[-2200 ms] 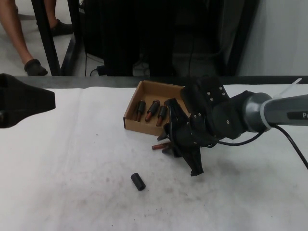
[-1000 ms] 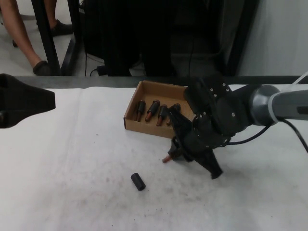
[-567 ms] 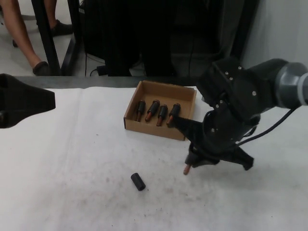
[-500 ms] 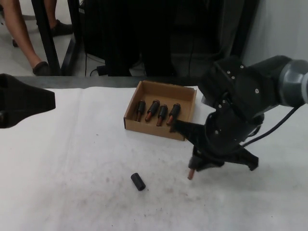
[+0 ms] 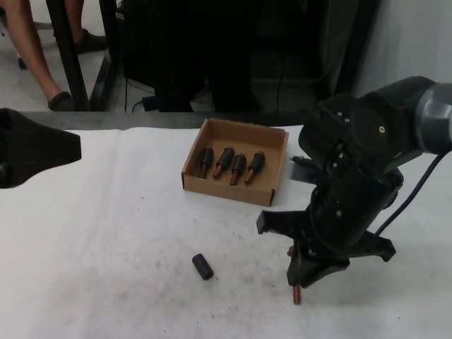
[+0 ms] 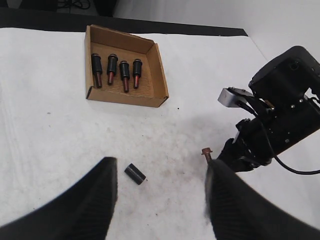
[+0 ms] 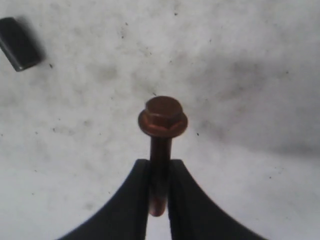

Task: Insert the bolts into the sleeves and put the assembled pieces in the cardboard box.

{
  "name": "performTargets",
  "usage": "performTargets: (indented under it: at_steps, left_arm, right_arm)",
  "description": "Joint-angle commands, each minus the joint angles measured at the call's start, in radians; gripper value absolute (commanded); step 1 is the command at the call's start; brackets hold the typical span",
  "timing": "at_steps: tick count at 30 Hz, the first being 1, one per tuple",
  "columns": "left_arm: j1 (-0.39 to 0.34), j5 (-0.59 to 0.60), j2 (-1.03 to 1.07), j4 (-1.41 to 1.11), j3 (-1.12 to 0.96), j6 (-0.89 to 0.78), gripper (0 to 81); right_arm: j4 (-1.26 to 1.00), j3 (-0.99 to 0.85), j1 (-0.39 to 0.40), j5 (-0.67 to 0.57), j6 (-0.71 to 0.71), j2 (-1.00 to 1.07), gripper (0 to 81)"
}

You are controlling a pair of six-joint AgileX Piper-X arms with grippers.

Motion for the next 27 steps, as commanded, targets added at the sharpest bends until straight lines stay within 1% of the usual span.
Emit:
performTargets:
  at_steps: [1,7,13,17,21,22,23,24,26,27]
  left_arm:
    - [-0.002,-0.001,0.0,-0.017,-0.002,0.002,51.0]
    - [-0.002,-0.001,0.0,-0.1,-0.002,0.002,51.0]
    - [-0.002,-0.001,0.0,-0.156,-0.002,0.002,51.0]
    - [-0.002,-0.001,0.0,-0.156,-0.002,0.002,51.0]
    - [-0.002,-0.001,0.0,-0.156,-0.002,0.002,51.0]
    - [-0.002,-0.001,0.0,-0.156,-0.002,0.002,51.0]
    - [-0.002,-0.001,0.0,-0.156,-0.002,0.002,51.0]
    - [-0.002,-0.001,0.0,-0.156,-0.002,0.002,51.0]
    - [-0.002,-0.001,0.0,-0.156,-0.002,0.002,51.0]
    - [-0.002,-0.001,0.0,-0.156,-0.002,0.002,51.0]
  right_arm:
    - [0.043,0.0,0.001,-0.011,-0.088,0.018,0.3]
    - [-0.024,0.0,0.008,0.091,-0.096,0.031,0.3]
    - [-0.038,0.0,0.008,0.091,-0.117,0.065,0.3]
    - [-0.038,0.0,0.01,0.036,-0.121,0.096,0.3]
    - [-0.038,0.0,0.01,0.042,-0.121,0.102,0.3]
    - [-0.038,0.0,0.01,0.041,-0.121,0.102,2.0]
    - [-0.038,0.0,0.01,0.041,-0.121,0.102,5.5]
    - [-0.035,0.0,0.01,0.041,-0.12,0.102,10.6]
    - [-0.032,0.0,0.012,0.046,-0.099,0.102,23.9]
    - [-0.032,0.0,0.012,0.047,-0.088,0.102,29.3]
